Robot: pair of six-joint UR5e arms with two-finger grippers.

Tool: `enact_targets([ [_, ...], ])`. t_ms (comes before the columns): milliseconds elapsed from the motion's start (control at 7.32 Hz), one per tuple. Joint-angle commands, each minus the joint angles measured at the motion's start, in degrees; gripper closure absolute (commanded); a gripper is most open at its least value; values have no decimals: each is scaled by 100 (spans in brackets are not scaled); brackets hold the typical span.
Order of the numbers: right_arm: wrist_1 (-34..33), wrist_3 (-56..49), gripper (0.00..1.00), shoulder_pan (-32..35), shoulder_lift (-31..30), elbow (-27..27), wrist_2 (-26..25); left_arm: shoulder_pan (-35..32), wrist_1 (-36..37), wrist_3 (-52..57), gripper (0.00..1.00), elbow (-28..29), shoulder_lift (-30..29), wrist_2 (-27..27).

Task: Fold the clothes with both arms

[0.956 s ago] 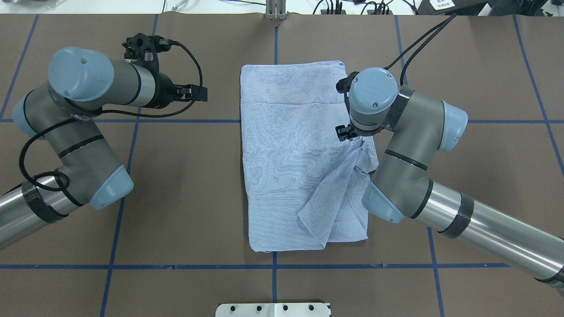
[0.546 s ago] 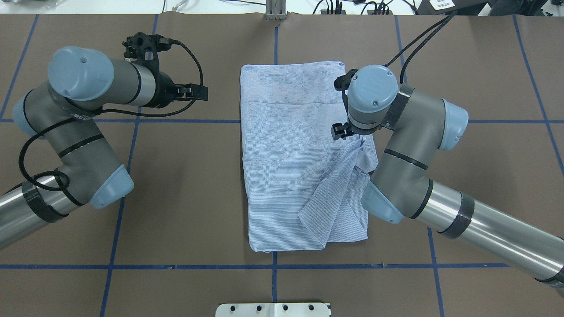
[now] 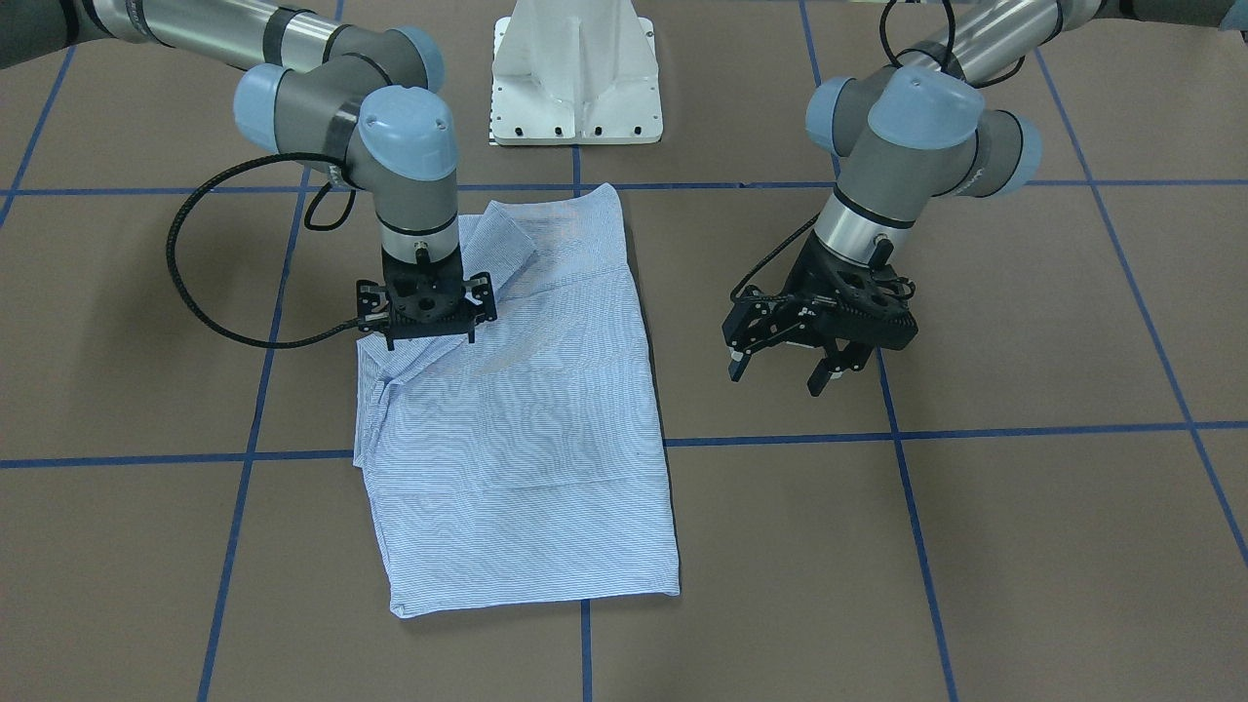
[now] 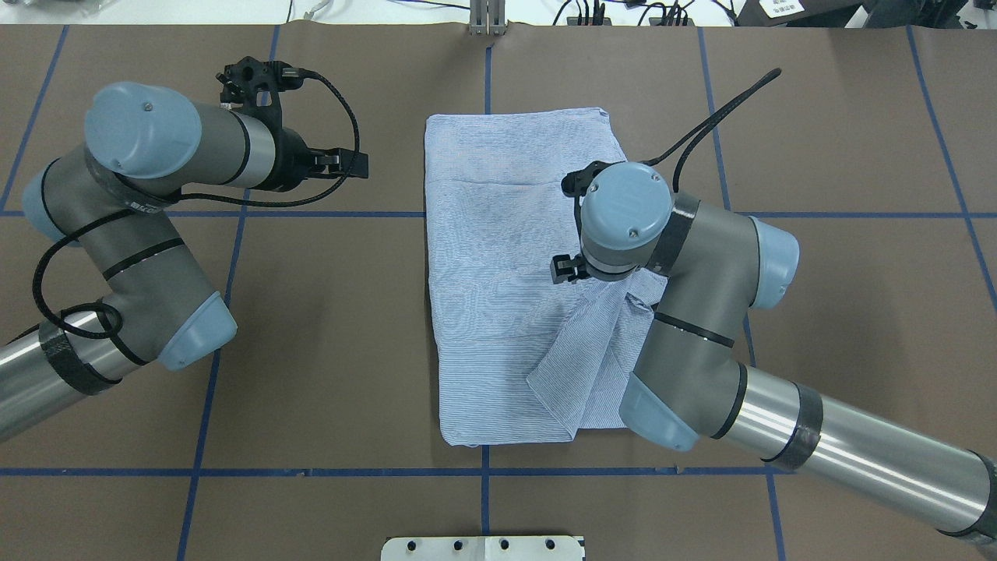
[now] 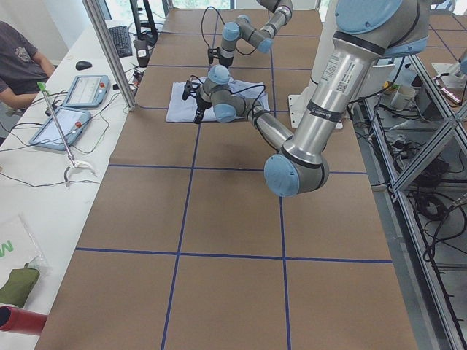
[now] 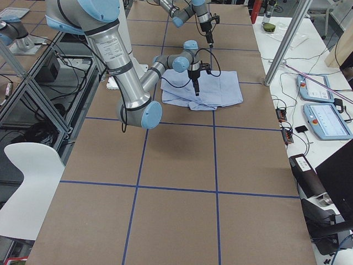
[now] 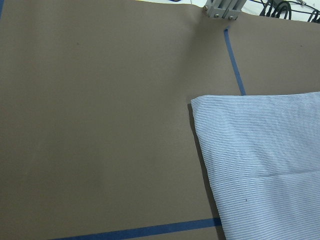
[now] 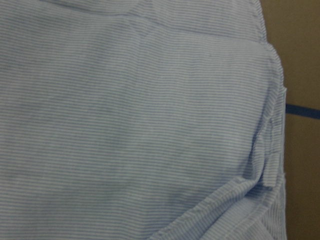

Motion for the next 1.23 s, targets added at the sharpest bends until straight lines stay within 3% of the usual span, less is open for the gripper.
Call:
enact_targets([
  [0,-73,366,0,-477,40,19,-285,3,0,0,0,7,0,-7],
  [1093,-83,375,0,-796,84,36,-463,109,-9,-9,0,16,0,2],
])
